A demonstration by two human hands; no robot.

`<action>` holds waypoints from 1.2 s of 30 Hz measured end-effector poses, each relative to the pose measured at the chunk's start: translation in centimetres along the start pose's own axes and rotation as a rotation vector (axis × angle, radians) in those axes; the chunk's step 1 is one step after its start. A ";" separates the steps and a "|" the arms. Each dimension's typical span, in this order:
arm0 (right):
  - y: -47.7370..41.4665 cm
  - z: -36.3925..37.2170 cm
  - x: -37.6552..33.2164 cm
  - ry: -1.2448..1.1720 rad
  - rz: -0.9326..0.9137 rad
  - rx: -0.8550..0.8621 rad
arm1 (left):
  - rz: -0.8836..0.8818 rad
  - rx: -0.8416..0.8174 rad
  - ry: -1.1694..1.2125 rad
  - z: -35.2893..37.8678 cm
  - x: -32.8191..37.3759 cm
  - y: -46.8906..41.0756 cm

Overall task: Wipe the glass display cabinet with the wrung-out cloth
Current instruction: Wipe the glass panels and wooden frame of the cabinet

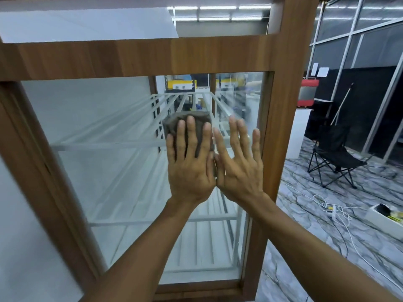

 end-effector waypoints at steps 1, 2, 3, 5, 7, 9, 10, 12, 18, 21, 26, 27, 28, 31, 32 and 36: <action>0.3 -0.8 1.0 0.018 0.023 0.026 | 0.046 -0.015 -0.011 0.2 0.0 0.5; 0.6 -1.5 2.2 0.055 0.047 0.046 | 0.060 -0.016 -0.025 0.3 -0.1 0.7; 0.9 -2.2 3.6 0.090 0.066 0.054 | 0.040 -0.003 -0.032 0.4 0.2 0.7; 1.4 -2.9 5.6 0.073 0.062 0.038 | -0.019 0.019 -0.024 0.9 2.3 0.0; 1.7 -3.0 6.2 -0.019 0.028 0.038 | 0.030 0.002 -0.020 2.0 5.6 -0.2; 2.3 -3.0 6.3 -0.089 0.027 0.061 | 0.118 -0.033 0.000 3.0 7.4 0.6; 2.7 -2.9 6.4 -0.106 0.034 0.072 | 0.153 -0.053 0.008 3.3 7.3 1.3; 3.6 -2.8 6.6 -0.130 0.043 0.079 | 0.239 -0.082 -0.016 3.2 5.8 2.6; 4.2 -2.4 6.4 -0.166 0.067 0.117 | 0.001 0.006 -0.020 3.5 7.4 1.3; 4.4 -2.6 6.6 -0.167 0.076 0.110 | 0.124 -0.031 -0.026 4.1 7.7 2.7; 3.9 -2.4 4.6 -0.019 0.172 0.091 | 0.210 -0.051 -0.057 3.5 5.1 3.6; 3.7 -2.2 4.0 0.001 0.214 0.086 | 0.202 -0.044 -0.052 3.4 5.1 3.6; 3.5 -2.0 3.4 0.017 0.252 0.083 | 0.193 -0.036 -0.049 3.4 5.0 3.5; 3.2 -1.5 2.3 0.034 0.242 0.070 | 0.165 -0.026 -0.057 2.9 3.7 3.1; 3.2 -1.3 1.7 0.036 0.185 0.060 | 0.161 -0.022 -0.062 2.6 3.1 3.0; 2.6 0.1 -1.1 -0.026 0.063 0.019 | 0.155 -0.025 -0.090 1.4 0.3 2.7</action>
Point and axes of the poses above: each hand's wrist, its own y-axis away from the middle knuckle, its own z-axis out of the palm, x = y × z, the point moved 2 cm from there along -y, towards the middle knuckle, and after that the axes turned 13 degrees about -z, right-handed, at the moved point
